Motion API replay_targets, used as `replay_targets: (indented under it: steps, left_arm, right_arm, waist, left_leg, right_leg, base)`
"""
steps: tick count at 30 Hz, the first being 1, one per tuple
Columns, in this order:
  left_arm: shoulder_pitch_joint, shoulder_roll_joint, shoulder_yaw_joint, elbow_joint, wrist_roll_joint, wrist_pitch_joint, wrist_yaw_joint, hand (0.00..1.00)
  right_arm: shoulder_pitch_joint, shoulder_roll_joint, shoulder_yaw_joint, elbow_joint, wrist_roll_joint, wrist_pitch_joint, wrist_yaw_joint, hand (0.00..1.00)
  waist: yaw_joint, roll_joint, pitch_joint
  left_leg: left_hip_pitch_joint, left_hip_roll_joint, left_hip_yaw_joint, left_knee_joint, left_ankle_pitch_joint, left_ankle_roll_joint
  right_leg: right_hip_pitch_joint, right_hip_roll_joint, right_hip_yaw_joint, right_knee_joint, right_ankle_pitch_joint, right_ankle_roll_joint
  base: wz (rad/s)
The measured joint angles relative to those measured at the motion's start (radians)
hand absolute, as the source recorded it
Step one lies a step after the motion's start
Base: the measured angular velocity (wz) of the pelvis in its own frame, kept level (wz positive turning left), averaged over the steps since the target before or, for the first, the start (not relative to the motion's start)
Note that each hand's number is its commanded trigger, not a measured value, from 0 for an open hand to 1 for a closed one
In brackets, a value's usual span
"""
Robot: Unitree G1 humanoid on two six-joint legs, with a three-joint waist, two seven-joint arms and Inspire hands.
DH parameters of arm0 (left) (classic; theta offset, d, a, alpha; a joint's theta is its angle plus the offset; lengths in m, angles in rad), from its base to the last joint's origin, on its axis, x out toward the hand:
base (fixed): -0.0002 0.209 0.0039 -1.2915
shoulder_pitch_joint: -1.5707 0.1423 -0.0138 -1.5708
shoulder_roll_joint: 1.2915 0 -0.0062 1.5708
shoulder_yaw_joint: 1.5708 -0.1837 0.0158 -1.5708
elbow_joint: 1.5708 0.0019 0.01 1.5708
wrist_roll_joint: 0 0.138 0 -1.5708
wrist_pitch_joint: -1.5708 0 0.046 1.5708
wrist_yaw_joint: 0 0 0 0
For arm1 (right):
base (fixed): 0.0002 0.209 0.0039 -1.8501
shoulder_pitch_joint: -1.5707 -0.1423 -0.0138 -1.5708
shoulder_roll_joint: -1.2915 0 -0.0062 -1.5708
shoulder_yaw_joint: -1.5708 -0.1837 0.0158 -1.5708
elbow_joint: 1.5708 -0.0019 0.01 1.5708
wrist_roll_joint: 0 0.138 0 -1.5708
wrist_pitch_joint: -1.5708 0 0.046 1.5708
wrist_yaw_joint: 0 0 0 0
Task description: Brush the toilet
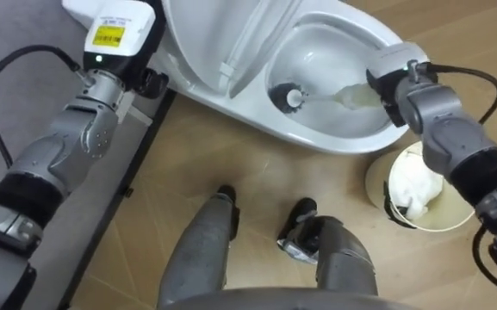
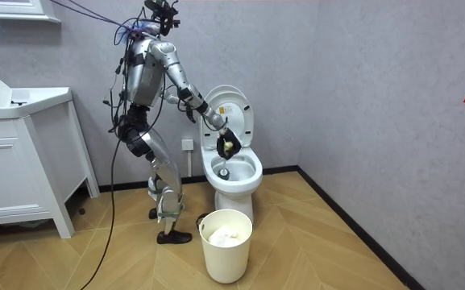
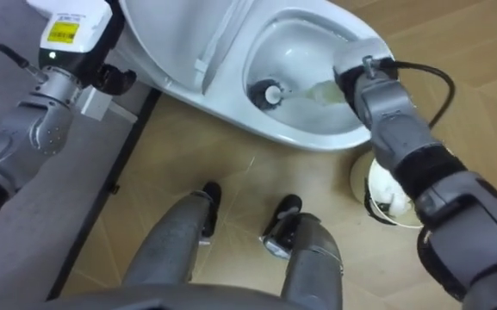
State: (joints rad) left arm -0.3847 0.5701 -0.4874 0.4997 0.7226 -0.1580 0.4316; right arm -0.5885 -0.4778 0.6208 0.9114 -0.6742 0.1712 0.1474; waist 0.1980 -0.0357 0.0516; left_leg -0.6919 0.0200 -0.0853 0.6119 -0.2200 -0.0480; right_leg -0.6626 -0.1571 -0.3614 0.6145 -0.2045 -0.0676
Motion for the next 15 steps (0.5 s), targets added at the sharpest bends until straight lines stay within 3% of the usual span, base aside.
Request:
replay_targets:
  steps: [3,6,9,12,15]
  left_arm:
    - [-0.007,-0.002,0.012,-0.020,0.019,0.005,0.038,0.00]
    - [-0.017,-0.001,0.023,-0.033,0.037,0.007,0.072,0.00]
    - [-0.027,-0.002,0.021,-0.039,0.038,0.008,0.076,0.00]
    - [-0.047,-0.004,0.021,-0.037,0.036,0.020,0.056,0.00]
    - [-0.061,-0.006,0.020,-0.035,0.037,0.032,0.033,0.00]
  right_arm:
    - [-0.008,0.030,-0.077,0.127,0.243,-0.040,-0.066,1.00]
    - [-0.019,0.032,-0.165,0.179,0.364,-0.073,-0.132,1.00]
    - [-0.045,0.023,-0.184,0.223,0.372,-0.087,-0.170,1.00]
    - [-0.062,0.016,-0.184,0.219,0.341,-0.089,-0.173,1.00]
    - [-0.062,0.012,-0.179,0.183,0.263,-0.089,-0.177,1.00]
  waist:
    - [-0.003,-0.027,0.0175]
    - [-0.020,-0.040,0.0252]
    - [-0.047,-0.040,0.0266]
    - [-0.062,-0.048,0.0341]
    - [-0.061,-0.042,0.0367]
  left_leg:
    - [-0.021,0.000,-0.001,0.006,0.000,0.001]
    - [-0.066,-0.014,-0.001,0.019,0.006,0.009]
    - [-0.088,-0.028,0.000,0.048,0.010,0.017]
    - [-0.089,-0.041,0.001,0.052,0.012,0.025]
    - [-0.089,-0.042,0.003,0.049,0.014,0.027]
  right_leg:
    - [-0.019,0.000,0.000,0.011,0.000,0.000]
    - [-0.065,-0.021,-0.001,0.039,-0.002,0.000]
    - [-0.079,-0.045,-0.008,0.069,-0.013,0.008]
    - [-0.083,-0.061,0.002,0.079,-0.022,0.016]
    - [-0.081,-0.054,0.001,0.068,-0.016,0.026]
  base:
    - [0.00]
    - [0.11]
    - [0.22]
    - [0.11]
    - [-0.04]
